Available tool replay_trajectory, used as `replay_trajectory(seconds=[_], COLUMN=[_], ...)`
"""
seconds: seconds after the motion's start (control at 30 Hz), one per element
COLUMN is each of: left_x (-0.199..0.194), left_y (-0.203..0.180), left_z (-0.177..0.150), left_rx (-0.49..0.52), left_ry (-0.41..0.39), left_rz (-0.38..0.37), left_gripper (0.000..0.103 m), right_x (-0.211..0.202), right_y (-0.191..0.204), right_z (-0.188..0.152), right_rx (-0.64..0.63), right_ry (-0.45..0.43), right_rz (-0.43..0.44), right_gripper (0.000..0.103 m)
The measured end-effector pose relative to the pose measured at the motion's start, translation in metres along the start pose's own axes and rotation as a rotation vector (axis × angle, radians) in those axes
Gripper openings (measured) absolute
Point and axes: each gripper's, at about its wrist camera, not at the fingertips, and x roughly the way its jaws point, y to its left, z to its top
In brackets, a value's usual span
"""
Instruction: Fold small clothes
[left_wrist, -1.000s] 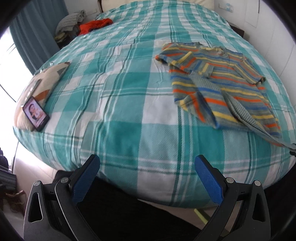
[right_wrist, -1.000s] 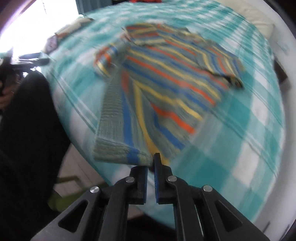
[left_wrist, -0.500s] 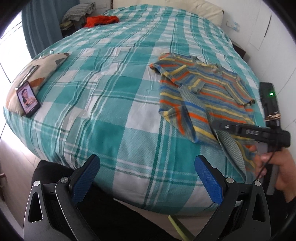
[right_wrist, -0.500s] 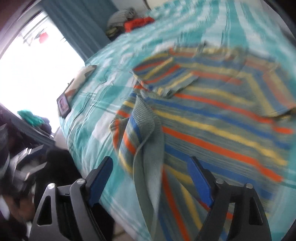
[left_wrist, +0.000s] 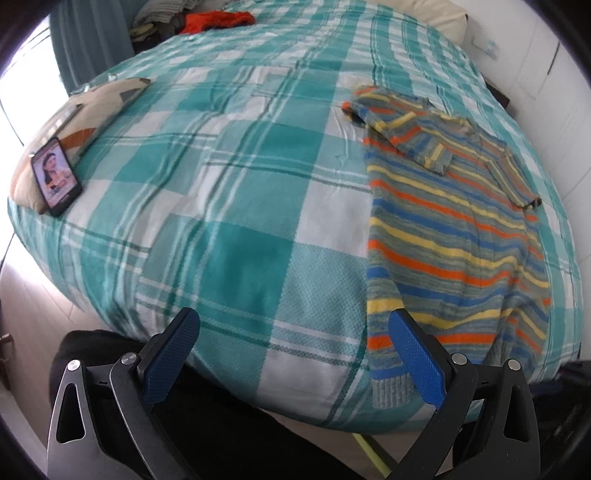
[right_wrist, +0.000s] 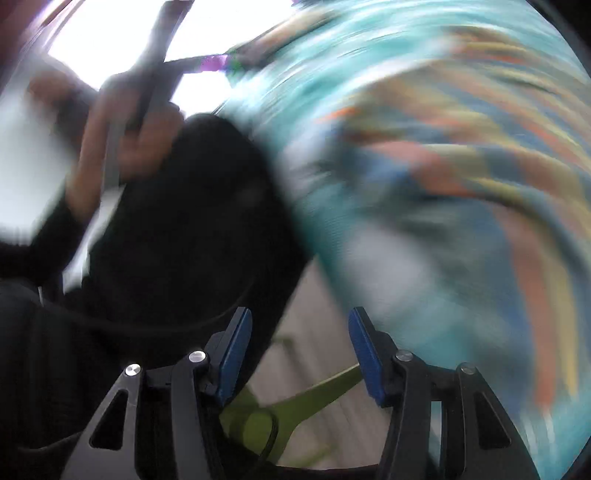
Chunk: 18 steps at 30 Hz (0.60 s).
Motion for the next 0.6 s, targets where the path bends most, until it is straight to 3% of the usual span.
replay_trajectory(seconds=[0.13, 0.2, 0.27, 0.33, 0.4, 0.47, 0.5, 0.53, 0.6], left_x=[0.039, 0.047, 0.047, 0.047, 0.053, 0.056, 0.051, 0.044, 0.025], left_y=[-0.023, -0.029, -0.033, -0.034, -0.035, -0.036, -0.035, -0.032, -0.021], left_z=[-0.003, -0.008, -0.015, -0.02, -0.026, -0.031, -0.032, -0.032, -0.032], left_rx=[0.045, 0.056, 0.055, 0.035, 0.011, 0.016, 0.028, 0.034, 0.039], left_ry=[0.106, 0.136, 0.156, 0.178, 0.225, 0.243, 0.228, 0.207, 0.168], left_rz=[-0.031, -0.031, -0.07, -0.125, -0.209, -0.236, -0.227, -0.217, -0.2], left_gripper=[0.101, 0.101, 0.096, 0.067, 0.026, 0.007, 0.005, 0.005, 0.004], right_x=[-0.08, -0.096, -0.095, -0.079, -0.052, -0.024, -0.01, -0.008, -0.023], right_y=[-0.085, -0.112, -0.116, -0.12, -0.114, -0.121, -0.119, -0.116, -0.118], right_z=[-0.042, -0.068, -0.081, -0.08, -0.073, -0.065, -0.056, -0.053, -0.061], right_rx=[0.471, 0.629, 0.677, 0.695, 0.69, 0.656, 0.636, 0.622, 0.641], right_ry=[-0.255, -0.293, -0.305, -0.284, -0.248, -0.229, -0.23, -0.231, -0.248], right_rz=[-0.213, -0.239, -0.214, -0.146, -0.097, -0.047, -0.046, -0.066, -0.087], right_gripper=[0.056, 0.056, 0.058, 0.058, 0.058, 0.054, 0.034, 0.007, 0.006])
